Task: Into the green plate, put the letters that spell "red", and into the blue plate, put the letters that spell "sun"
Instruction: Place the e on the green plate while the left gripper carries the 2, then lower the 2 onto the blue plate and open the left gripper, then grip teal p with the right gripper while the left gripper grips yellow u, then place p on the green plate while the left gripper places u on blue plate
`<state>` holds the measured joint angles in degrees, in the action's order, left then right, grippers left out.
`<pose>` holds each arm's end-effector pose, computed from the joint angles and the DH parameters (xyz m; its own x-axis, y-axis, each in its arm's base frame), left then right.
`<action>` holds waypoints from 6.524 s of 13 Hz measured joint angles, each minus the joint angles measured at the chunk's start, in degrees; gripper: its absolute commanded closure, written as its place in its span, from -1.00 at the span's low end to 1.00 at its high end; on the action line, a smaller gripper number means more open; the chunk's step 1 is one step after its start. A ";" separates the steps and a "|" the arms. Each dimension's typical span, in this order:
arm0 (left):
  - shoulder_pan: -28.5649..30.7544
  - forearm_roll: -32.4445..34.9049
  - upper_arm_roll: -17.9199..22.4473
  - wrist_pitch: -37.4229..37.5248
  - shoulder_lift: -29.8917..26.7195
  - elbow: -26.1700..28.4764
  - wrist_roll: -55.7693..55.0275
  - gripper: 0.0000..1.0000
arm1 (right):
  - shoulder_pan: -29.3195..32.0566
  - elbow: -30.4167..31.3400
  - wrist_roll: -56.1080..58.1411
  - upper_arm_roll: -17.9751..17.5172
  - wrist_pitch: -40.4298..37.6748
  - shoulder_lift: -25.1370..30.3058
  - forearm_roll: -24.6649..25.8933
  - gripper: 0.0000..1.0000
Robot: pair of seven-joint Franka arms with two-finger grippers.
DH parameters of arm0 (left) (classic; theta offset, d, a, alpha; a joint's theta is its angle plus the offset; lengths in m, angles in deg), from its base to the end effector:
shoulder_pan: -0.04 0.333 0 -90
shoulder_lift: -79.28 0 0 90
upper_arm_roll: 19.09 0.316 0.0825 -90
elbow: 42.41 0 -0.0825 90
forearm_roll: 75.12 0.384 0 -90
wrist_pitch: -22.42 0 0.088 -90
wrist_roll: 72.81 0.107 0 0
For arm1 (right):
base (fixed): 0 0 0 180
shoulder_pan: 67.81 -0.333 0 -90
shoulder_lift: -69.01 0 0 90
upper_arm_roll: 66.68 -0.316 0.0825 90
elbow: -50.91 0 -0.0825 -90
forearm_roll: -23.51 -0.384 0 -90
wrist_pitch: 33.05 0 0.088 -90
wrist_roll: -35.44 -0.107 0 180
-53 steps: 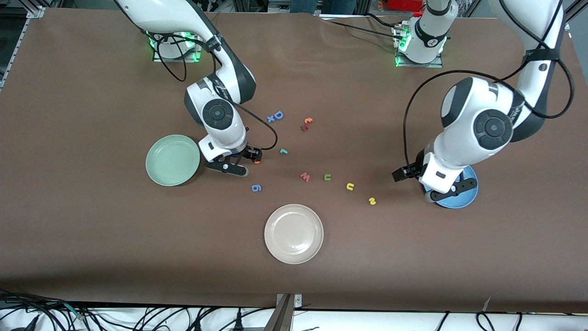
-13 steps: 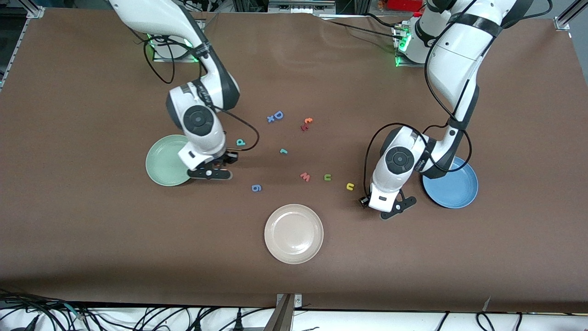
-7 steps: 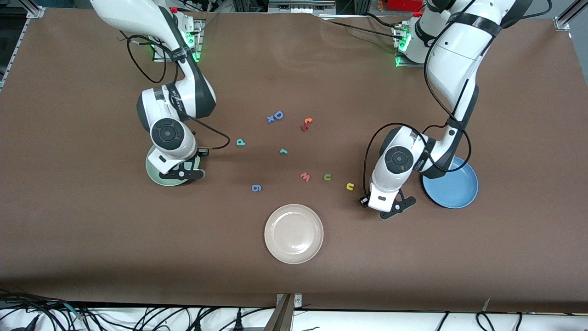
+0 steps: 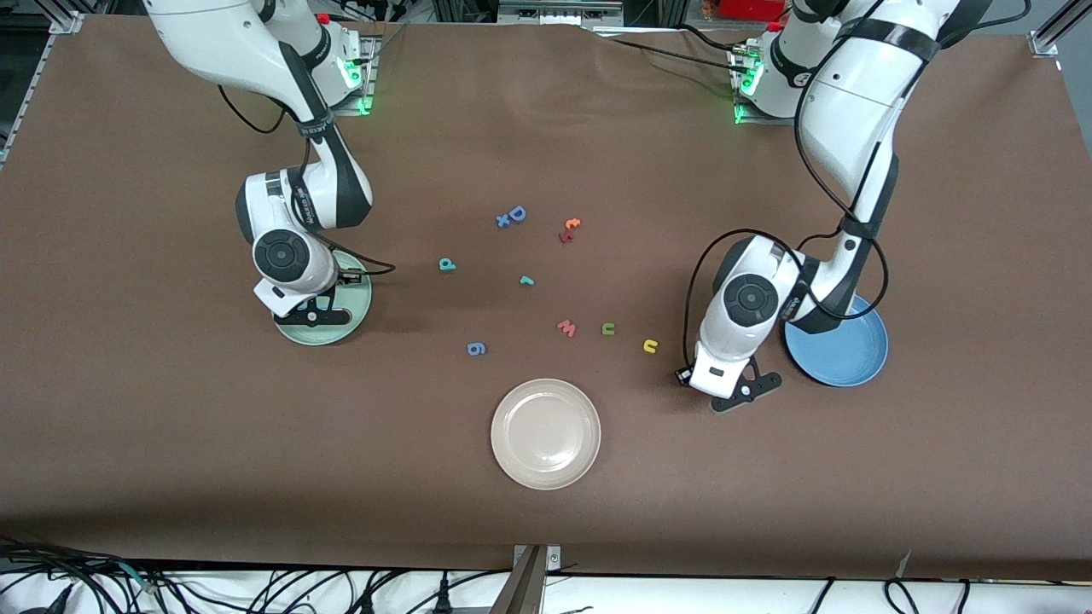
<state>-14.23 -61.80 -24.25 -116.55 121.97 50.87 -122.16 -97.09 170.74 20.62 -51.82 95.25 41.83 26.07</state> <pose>0.6583 -0.2230 0.1900 0.9249 0.3640 0.1096 0.3689 -0.9291 -0.0272 0.5314 0.1320 0.1784 0.9649 0.0048 -0.2627 0.0637 -0.9743 0.2161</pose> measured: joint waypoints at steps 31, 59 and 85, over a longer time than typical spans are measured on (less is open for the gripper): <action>13.42 -14.25 4.75 13.13 -8.82 7.59 65.29 -0.44 | -19.00 2.44 -77.19 -1.57 15.36 -0.53 -12.95 -0.41; -7.62 -14.28 -0.57 -0.63 0.16 1.22 45.58 -0.45 | -19.77 -4.14 -71.87 1.49 2.18 1.93 -12.88 0.66; -3.88 -14.27 3.35 5.54 -0.51 -1.57 54.93 0.68 | -13.30 -5.80 -22.12 18.26 -10.55 1.06 -24.82 -1.00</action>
<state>-18.11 -76.07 -20.91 -111.01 121.46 49.30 -67.23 -110.40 164.94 -1.49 -33.56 84.70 42.89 1.25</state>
